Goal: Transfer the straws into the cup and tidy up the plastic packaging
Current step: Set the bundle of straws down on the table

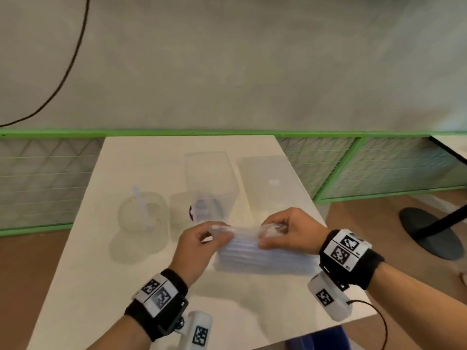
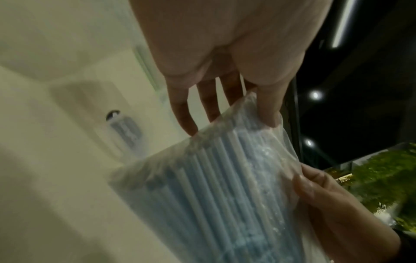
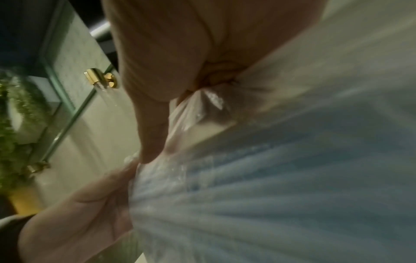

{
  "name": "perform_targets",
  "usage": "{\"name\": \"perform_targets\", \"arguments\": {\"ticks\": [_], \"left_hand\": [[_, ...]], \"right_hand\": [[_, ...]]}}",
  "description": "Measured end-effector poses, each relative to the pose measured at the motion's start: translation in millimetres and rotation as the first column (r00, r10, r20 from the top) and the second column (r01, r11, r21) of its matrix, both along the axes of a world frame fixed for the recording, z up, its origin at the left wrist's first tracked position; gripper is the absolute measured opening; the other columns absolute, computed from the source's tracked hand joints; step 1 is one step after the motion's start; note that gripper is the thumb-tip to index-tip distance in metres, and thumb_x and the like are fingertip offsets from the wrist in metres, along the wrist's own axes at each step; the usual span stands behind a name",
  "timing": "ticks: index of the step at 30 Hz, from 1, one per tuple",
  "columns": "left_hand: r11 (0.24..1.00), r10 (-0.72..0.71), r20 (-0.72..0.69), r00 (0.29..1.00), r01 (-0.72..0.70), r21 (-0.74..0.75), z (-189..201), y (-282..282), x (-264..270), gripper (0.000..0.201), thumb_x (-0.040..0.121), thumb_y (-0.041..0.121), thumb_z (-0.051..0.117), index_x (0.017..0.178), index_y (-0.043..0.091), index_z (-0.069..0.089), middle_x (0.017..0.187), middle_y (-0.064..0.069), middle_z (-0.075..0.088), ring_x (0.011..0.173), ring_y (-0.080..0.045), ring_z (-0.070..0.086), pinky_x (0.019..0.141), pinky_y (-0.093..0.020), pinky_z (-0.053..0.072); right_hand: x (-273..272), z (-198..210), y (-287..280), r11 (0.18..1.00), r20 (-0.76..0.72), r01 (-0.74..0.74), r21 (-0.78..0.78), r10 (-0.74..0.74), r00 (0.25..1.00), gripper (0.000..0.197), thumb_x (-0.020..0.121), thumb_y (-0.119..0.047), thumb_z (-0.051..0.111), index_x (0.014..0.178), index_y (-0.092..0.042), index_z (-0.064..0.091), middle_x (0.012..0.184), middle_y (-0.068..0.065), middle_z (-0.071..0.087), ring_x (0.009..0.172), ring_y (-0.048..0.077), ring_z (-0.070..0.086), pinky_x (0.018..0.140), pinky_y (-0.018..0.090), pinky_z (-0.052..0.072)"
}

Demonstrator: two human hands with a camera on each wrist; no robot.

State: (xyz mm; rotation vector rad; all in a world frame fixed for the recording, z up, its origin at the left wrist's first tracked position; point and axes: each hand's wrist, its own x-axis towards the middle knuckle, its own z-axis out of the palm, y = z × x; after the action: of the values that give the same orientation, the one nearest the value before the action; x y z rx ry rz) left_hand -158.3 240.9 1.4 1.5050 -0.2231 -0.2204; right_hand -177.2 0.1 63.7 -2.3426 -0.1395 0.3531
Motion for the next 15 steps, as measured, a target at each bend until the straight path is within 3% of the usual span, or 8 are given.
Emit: {"name": "perform_targets", "arguments": {"ticks": [4,7,10,12,15], "left_hand": [[0.996,0.063,0.038,0.997,-0.065,0.065,-4.3,40.8,-14.5,0.008,0.075,0.002,0.078,0.076,0.010,0.076,0.079,-0.003,0.073,0.076,-0.010,0.065,0.071,-0.016,0.049],[0.970,0.141,0.094,0.986,-0.156,0.185,-19.3,68.1,-24.3,0.020,0.075,-0.002,0.078,0.073,0.018,0.078,0.080,0.004,0.074,0.080,-0.008,0.068,0.075,-0.013,0.048],[0.901,0.199,0.145,0.969,-0.239,0.362,-54.1,85.1,-25.5,0.042,0.075,-0.006,0.076,0.072,0.037,0.076,0.082,0.017,0.074,0.085,0.000,0.067,0.078,-0.007,0.046],[0.856,0.213,0.117,0.970,-0.243,0.457,-76.7,85.6,-27.3,0.057,0.076,-0.007,0.075,0.066,0.049,0.073,0.082,0.030,0.071,0.087,0.008,0.065,0.079,-0.004,0.045],[0.818,0.234,0.083,0.969,-0.242,0.521,-95.0,77.4,-29.1,0.059,0.078,-0.008,0.073,0.063,0.049,0.070,0.083,0.041,0.065,0.089,0.018,0.061,0.082,-0.001,0.043]], "right_hand": [[5.6,-18.5,35.5,0.995,0.007,-0.087,0.041,0.086,0.996,0.015,0.071,-0.033,0.087,0.078,-0.031,0.074,0.072,-0.013,0.072,0.067,-0.004,0.063,0.065,0.012,0.045],[15.1,-49.4,62.9,0.987,0.032,-0.161,0.011,0.160,0.987,0.023,0.075,-0.035,0.083,0.092,-0.020,0.078,0.084,-0.010,0.073,0.078,0.001,0.066,0.072,0.016,0.048],[22.0,-92.3,85.8,0.952,0.029,-0.274,-0.138,0.280,0.959,0.030,0.088,-0.039,0.070,0.111,-0.019,0.074,0.099,0.003,0.070,0.094,0.019,0.063,0.080,0.025,0.045],[22.5,-116.4,92.1,0.926,-0.027,-0.317,-0.203,0.318,0.948,0.031,0.094,-0.036,0.063,0.119,-0.020,0.070,0.108,0.007,0.067,0.103,0.024,0.060,0.083,0.024,0.040],[20.7,-137.8,90.9,0.935,-0.083,-0.288,-0.204,0.277,0.957,0.035,0.093,-0.040,0.063,0.123,-0.021,0.067,0.118,0.002,0.066,0.112,0.021,0.059,0.084,0.017,0.037]]}}
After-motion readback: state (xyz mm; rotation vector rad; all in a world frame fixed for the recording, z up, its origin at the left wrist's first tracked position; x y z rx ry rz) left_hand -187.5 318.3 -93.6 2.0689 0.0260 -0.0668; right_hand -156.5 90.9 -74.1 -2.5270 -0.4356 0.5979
